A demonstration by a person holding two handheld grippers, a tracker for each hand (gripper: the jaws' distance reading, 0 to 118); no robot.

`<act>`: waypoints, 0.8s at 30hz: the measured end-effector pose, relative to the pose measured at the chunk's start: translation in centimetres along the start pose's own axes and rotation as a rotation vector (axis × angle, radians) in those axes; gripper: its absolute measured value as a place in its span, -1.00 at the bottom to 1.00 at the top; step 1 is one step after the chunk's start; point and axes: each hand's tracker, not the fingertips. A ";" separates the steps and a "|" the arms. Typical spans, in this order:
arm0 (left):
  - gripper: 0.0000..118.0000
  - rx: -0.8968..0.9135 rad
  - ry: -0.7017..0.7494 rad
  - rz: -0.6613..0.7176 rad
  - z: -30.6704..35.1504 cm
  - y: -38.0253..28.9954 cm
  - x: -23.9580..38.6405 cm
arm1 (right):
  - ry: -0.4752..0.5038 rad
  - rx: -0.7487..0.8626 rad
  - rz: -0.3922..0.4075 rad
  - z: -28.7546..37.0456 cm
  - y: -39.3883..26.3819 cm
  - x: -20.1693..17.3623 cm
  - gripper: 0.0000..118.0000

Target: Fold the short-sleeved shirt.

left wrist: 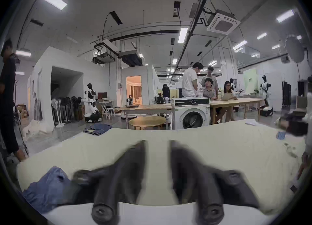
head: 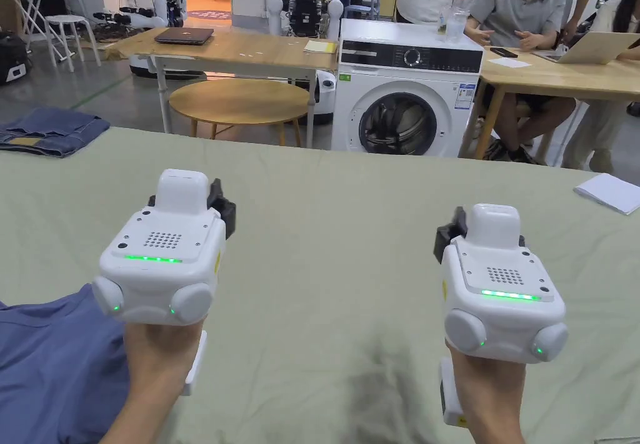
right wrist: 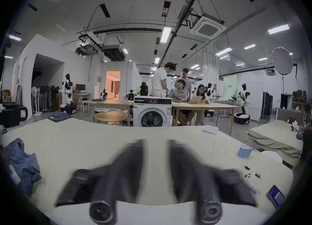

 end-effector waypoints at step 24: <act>-1.00 -0.054 0.334 -0.029 6.7 1.4 -13.4 | 0.278 0.015 0.007 1.8 2.6 -11.7 -1.00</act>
